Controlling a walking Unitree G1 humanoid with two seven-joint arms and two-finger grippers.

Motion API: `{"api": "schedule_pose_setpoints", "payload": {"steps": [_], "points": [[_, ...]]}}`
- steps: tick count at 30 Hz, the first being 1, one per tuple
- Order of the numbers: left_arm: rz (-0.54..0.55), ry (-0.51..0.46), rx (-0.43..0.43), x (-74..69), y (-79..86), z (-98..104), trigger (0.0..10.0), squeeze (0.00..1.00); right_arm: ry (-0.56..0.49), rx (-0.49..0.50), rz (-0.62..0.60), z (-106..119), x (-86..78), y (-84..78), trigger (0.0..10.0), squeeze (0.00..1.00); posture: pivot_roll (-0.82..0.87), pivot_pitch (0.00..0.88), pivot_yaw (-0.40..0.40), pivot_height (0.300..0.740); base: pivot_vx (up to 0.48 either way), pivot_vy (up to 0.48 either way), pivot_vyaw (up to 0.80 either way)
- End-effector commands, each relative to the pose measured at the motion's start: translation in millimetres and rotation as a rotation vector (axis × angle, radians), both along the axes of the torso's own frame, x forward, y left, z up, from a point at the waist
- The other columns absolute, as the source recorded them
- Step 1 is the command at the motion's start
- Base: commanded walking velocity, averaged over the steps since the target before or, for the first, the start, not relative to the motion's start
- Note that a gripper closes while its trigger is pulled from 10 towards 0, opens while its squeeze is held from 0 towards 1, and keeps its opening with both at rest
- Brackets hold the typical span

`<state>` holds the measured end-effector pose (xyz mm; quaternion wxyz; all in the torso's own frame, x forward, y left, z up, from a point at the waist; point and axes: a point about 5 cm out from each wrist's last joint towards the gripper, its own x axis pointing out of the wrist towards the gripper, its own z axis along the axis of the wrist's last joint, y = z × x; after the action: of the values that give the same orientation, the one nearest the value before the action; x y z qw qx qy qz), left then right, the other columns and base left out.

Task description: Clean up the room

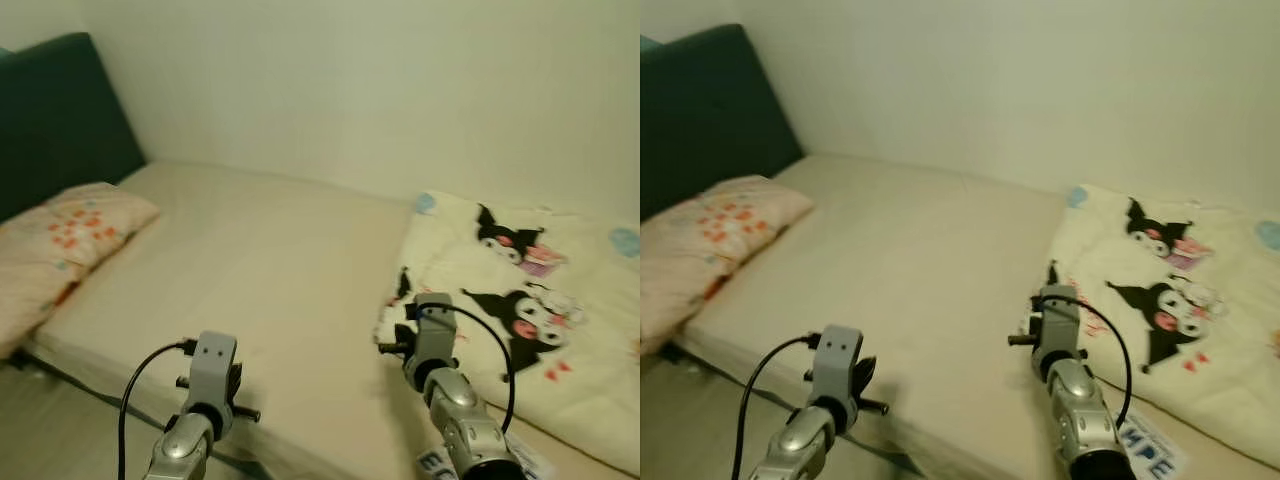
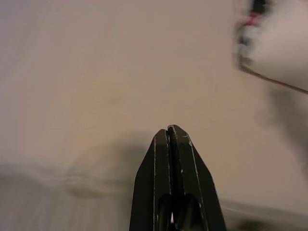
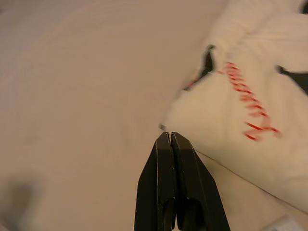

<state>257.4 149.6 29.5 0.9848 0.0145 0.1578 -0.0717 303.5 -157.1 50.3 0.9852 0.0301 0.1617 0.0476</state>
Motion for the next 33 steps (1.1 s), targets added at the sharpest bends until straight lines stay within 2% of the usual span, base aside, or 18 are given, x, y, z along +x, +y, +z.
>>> {"api": "schedule_pose_setpoints", "payload": {"steps": [1,9,17,19,25,33], "points": [[0.011,0.031,0.010,-3.7,5.8,-5.1,10.0,0.00,0.003,0.019,0.009,-0.8,-0.8,5.3,10.0,0.00,-0.06,0.079,0.030,0.740,0.000,0.480,0.00],[0.010,0.044,0.031,-4.1,6.3,-6.7,10.0,0.00,0.006,0.024,0.016,-1.7,-1.5,6.7,10.0,0.00,-0.06,0.079,0.030,0.740,0.000,0.450,0.00],[-0.004,0.028,0.067,-1.9,6.9,-4.6,10.0,0.00,0.008,0.028,0.017,-2.5,-2.3,8.2,10.0,0.00,-0.06,0.080,0.034,0.740,0.000,0.000,0.00],[-0.003,0.017,0.047,-2.4,6.2,-4.1,10.0,0.00,0.007,0.033,0.012,-2.5,-2.6,8.1,10.0,0.00,-0.06,0.081,0.033,0.740,0.000,0.000,0.00],[0.002,0.031,0.061,-2.9,7.3,-5.4,10.0,0.00,0.016,0.040,-0.001,-3.3,-2.6,7.6,10.0,0.00,-0.05,0.086,0.030,0.740,0.000,0.000,0.00],[0.007,0.028,0.064,-2.6,7.8,-5.4,10.0,0.00,0.022,0.050,-0.008,-3.4,-2.2,8.0,10.0,0.00,-0.05,0.087,0.032,0.740,0.000,0.000,-0.80]]}}
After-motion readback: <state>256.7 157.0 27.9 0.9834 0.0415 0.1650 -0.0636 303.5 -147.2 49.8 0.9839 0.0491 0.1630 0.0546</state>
